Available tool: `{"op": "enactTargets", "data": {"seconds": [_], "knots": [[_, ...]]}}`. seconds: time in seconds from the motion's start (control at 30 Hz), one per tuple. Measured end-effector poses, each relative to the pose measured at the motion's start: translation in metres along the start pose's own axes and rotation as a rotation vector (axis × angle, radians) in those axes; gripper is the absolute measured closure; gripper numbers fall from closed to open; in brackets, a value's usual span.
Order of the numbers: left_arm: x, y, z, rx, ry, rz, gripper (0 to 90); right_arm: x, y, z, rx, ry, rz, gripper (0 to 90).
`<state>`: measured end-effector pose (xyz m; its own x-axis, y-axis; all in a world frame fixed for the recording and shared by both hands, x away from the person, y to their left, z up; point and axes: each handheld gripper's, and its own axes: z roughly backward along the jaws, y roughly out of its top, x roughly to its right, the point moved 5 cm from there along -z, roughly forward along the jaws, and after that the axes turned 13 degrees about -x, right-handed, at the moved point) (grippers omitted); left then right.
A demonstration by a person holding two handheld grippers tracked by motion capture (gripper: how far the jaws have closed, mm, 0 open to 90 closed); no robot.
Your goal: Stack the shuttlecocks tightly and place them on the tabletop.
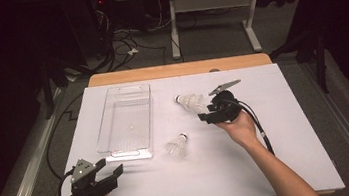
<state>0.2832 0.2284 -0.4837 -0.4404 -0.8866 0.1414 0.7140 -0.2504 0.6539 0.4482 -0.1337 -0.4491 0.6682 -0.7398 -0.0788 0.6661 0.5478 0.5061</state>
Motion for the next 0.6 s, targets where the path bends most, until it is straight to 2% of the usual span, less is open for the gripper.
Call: {"op": "enactTargets", "data": {"seconds": [0.47,0.6], "knots": [[0.000,0.000,0.002,0.007,0.001,0.000,32.8,-0.020,-0.012,-0.002,0.007,0.033,0.017,44.6],[-0.001,0.000,0.001,0.003,0.001,-0.001,32.8,-0.029,-0.014,-0.001,0.012,0.036,0.042,44.6]]}}
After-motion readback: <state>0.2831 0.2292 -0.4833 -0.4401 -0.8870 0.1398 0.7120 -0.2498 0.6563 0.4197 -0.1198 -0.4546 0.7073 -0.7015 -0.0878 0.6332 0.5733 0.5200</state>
